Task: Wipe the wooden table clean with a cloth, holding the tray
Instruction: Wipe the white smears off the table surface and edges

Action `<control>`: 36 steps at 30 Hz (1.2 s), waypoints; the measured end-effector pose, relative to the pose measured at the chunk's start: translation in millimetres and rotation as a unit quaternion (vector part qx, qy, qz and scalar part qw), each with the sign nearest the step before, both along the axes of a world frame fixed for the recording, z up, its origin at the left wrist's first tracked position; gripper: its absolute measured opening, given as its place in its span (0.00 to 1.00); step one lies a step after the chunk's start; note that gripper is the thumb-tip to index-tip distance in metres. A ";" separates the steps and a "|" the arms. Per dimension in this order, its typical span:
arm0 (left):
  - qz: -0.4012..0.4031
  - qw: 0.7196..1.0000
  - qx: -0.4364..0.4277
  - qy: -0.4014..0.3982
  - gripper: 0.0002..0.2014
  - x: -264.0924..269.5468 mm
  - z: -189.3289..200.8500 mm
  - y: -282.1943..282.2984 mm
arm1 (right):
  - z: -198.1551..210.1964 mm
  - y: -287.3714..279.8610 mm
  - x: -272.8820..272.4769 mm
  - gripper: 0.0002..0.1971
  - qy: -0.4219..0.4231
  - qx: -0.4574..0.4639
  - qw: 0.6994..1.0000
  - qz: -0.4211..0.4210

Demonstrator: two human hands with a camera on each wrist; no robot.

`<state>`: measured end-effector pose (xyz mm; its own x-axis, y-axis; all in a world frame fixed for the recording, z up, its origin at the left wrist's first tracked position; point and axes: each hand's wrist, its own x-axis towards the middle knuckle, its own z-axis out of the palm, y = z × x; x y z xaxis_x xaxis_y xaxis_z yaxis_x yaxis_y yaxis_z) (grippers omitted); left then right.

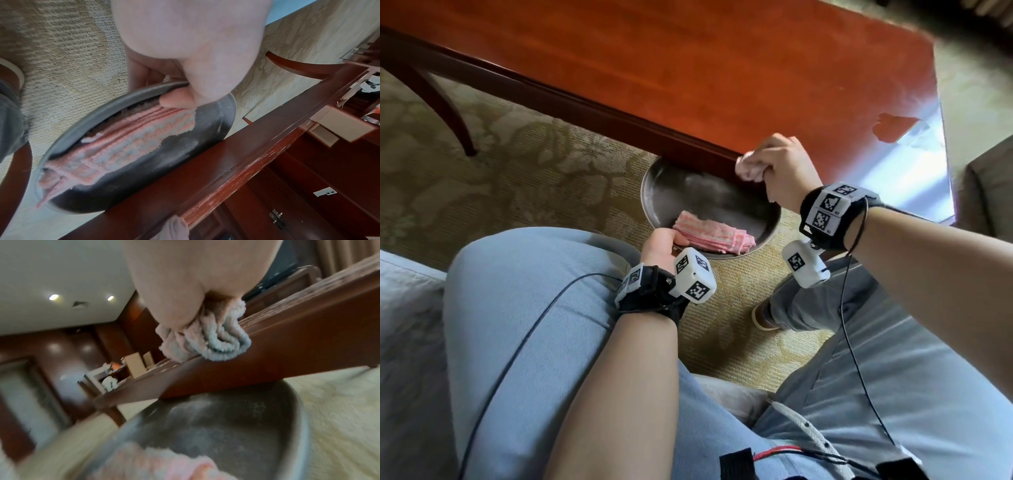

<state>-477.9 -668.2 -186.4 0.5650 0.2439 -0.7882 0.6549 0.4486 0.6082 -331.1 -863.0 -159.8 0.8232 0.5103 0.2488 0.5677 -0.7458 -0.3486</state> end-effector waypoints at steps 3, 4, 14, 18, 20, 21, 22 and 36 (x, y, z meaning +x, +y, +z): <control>0.005 1.000 -0.001 0.008 0.11 -1.2 3.2 -0.5 | -4.0 -5.7 11.8 0.21 -0.024 0.077 0.982 -0.170; 0.004 1.000 -0.002 0.008 0.10 -1.4 3.2 -0.2 | -7.2 -6.2 14.7 0.21 -0.003 0.052 0.973 -0.226; -0.003 0.999 -0.053 0.007 0.16 1.5 -13.4 4.9 | -9.6 45.5 -0.8 0.20 -0.027 0.048 0.998 -0.040; 0.007 1.000 -0.009 0.010 0.06 -1.0 3.2 8.0 | 7.9 24.0 30.0 0.17 -0.013 0.144 0.975 -0.167; 0.007 1.000 0.011 0.003 0.04 1.3 0.8 11.0 | 21.0 12.2 44.8 0.16 0.026 0.093 0.965 -0.245; 0.012 1.000 0.017 -0.002 0.05 3.2 -1.8 12.2 | 23.9 6.2 50.5 0.17 0.044 0.054 0.959 -0.276; 0.010 1.000 0.019 -0.009 0.07 5.8 -5.6 13.8 | 24.7 2.2 54.7 0.20 0.071 0.017 0.951 -0.300; 0.081 0.995 -0.051 0.010 0.12 44.7 -27.0 58.6 | 4.3 91.4 128.3 0.26 0.143 -0.112 0.965 -0.189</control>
